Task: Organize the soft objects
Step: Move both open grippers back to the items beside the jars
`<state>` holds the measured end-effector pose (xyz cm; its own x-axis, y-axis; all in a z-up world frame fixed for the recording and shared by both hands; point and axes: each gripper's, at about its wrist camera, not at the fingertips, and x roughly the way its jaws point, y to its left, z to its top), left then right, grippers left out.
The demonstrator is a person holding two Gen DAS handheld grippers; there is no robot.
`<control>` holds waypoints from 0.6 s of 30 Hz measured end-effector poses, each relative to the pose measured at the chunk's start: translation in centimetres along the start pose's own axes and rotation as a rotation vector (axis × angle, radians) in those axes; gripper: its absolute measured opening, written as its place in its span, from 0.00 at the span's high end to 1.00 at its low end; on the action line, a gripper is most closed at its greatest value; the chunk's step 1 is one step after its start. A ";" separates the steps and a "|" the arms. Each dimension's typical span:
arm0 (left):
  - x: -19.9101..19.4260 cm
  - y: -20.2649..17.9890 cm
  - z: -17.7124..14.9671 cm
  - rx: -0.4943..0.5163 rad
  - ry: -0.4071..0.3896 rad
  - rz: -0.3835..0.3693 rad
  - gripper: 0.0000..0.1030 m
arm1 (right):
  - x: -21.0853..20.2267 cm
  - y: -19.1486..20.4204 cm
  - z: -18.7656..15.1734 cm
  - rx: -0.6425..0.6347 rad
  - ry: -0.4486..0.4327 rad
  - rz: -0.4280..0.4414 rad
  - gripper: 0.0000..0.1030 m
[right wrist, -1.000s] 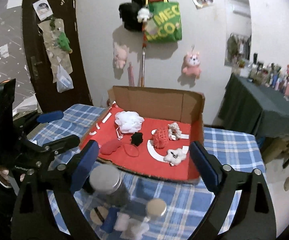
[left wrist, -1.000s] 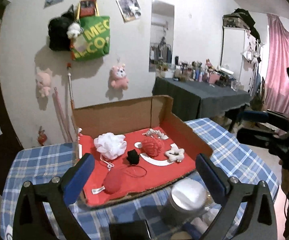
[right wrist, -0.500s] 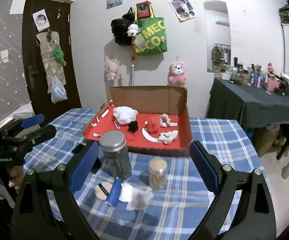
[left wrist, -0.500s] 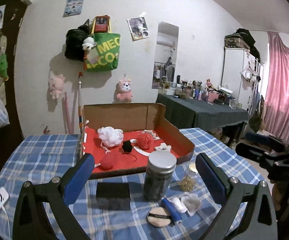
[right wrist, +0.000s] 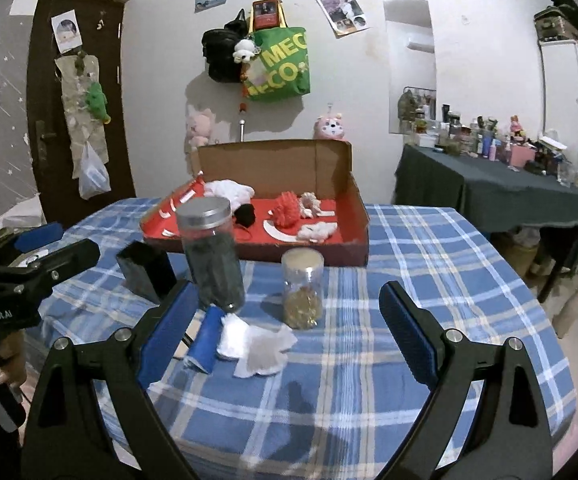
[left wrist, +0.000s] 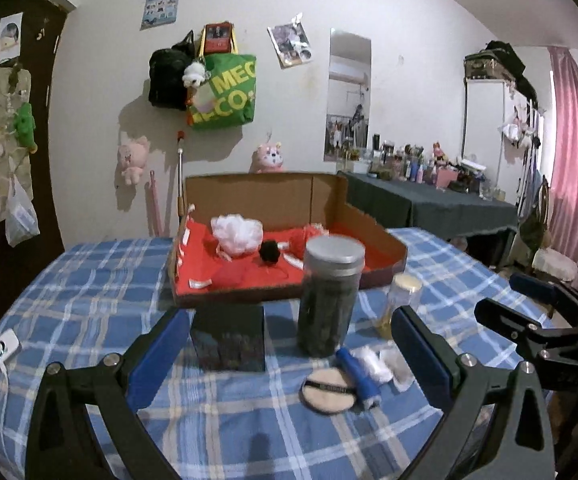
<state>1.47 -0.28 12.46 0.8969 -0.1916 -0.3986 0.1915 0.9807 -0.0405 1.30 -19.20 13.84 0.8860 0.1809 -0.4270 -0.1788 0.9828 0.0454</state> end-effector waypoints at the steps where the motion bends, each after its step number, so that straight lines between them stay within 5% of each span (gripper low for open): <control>1: 0.2 0.0 -0.4 0.002 0.008 0.006 0.00 | 0.3 0.0 -0.3 -0.003 0.009 -0.004 0.09; 18: 5.3 -0.1 -5.5 0.002 0.210 -0.002 0.00 | 5.2 -0.8 -4.1 0.019 0.172 0.005 0.10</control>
<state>4.02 -1.22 5.32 0.7938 -0.1806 -0.5807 0.1943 0.9802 -0.0393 4.30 -19.18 7.83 0.7986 0.1782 -0.5749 -0.1733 0.9828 0.0640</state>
